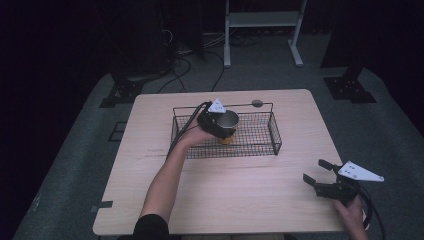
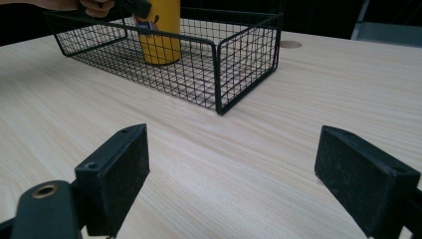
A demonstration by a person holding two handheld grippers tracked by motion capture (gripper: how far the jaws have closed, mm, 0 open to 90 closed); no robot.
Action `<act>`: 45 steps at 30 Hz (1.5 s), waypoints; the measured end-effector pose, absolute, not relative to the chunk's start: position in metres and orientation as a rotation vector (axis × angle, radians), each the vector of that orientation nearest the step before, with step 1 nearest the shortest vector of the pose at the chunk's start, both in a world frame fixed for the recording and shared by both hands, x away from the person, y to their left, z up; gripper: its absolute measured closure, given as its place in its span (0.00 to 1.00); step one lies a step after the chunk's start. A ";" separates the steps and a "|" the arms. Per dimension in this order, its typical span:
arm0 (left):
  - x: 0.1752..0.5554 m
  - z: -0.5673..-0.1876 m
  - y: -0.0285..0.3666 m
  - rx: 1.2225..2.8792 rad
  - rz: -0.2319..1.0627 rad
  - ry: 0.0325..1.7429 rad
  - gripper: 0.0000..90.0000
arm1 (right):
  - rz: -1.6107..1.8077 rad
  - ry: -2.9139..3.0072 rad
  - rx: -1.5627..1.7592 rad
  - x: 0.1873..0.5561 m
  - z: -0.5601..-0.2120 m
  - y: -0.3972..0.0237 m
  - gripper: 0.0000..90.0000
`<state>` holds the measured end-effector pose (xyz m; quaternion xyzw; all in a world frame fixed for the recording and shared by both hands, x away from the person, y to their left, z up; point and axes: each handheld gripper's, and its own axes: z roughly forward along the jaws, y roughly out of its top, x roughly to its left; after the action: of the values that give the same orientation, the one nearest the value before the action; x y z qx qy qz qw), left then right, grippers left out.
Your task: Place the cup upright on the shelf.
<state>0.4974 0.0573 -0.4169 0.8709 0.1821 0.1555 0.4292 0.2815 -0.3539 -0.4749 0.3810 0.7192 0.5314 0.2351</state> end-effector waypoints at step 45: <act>0.472 -0.383 0.065 2.015 0.451 0.405 0.01 | 1.439 1.978 1.051 0.281 -0.475 -0.353 0.14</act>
<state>0.4715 0.0651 -0.3834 0.8316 0.1670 0.1862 0.4958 0.2814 -0.3533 -0.4753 0.3835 0.7217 0.5251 0.2372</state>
